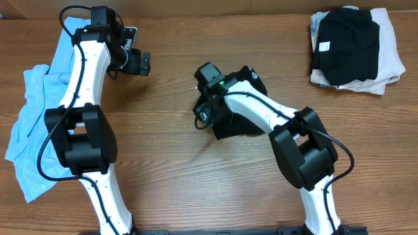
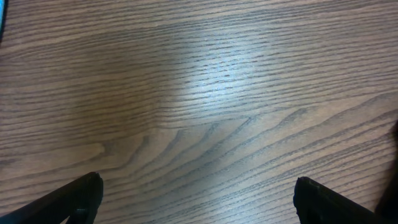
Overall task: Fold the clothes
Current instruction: 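Press and gather the folded shirt bundle with the right gripper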
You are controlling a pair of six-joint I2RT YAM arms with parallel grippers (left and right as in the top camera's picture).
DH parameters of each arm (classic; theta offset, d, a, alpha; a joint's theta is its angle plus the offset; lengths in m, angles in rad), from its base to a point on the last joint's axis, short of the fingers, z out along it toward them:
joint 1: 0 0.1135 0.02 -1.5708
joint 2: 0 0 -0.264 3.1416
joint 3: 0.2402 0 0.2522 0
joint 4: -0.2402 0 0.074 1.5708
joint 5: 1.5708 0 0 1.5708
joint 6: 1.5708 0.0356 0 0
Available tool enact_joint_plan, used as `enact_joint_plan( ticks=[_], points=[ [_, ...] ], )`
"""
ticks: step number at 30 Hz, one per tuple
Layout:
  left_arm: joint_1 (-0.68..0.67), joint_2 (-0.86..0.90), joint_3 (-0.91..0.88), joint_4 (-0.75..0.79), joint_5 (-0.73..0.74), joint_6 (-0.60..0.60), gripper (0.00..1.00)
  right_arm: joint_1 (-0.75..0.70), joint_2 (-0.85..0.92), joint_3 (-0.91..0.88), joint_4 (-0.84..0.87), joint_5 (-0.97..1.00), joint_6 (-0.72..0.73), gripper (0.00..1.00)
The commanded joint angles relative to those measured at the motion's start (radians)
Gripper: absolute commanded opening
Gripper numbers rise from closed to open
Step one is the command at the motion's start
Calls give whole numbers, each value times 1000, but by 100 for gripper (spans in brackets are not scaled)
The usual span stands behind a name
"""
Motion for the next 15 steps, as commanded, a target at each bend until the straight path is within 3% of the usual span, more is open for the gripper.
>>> enact_joint_plan(
  ticks=[1,3,9,15],
  points=[
    [-2,7,-2,4,5,-11,100,-42,50,-8,-33,-59,11,67],
    [-2,7,-2,4,5,-11,100,-44,50,-8,-46,-75,11,46],
    [-2,7,-2,3,15,-14,100,-44,50,-8,-63,-124,46,4],
    [-2,7,-2,0,24,-14,100,-47,20,52,-153,-125,98,4]
  ],
)
